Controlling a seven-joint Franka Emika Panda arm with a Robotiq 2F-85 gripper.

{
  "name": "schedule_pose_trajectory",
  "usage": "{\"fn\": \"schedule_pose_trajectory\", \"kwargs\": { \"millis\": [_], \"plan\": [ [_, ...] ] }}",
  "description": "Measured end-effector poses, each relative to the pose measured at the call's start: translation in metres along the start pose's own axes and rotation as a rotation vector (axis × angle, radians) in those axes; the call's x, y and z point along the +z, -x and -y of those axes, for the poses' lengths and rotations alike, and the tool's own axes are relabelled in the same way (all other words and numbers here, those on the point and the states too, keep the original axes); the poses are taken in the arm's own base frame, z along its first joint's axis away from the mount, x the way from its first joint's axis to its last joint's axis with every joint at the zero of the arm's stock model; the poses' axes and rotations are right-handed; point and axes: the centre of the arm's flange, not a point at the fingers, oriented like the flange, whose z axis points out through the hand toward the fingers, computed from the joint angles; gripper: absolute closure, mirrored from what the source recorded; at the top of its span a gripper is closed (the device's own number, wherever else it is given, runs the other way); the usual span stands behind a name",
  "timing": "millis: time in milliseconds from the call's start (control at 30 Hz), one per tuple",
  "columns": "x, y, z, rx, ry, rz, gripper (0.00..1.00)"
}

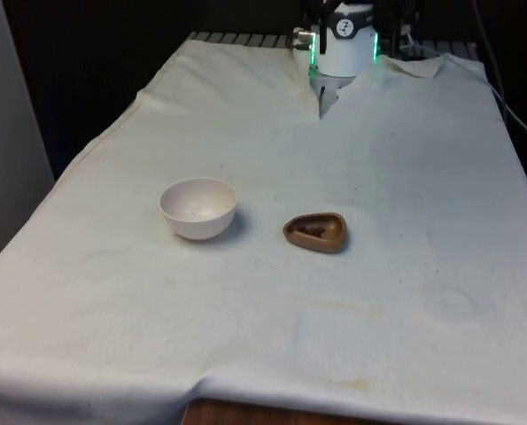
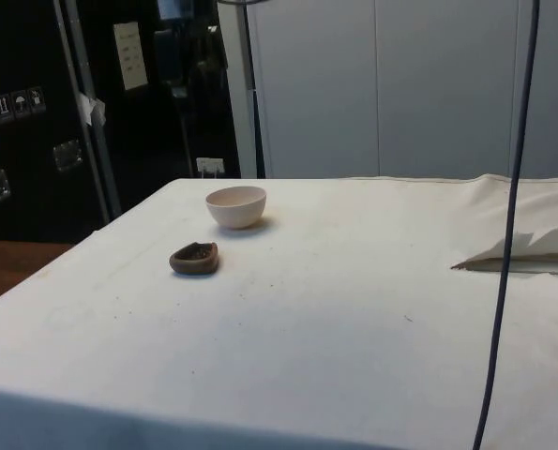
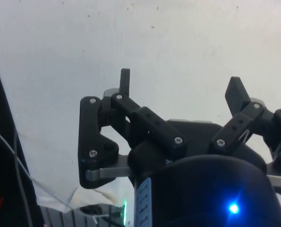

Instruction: Pour the coffee beans from the cup into the bowl.

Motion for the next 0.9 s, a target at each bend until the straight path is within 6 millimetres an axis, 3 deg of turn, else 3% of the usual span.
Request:
{"fn": "schedule_pose_trajectory", "kwargs": {
  "millis": [900],
  "plan": [
    [0.086,-0.005,0.022,-0.042,0.0,-0.049,0.0]
  ]
}}
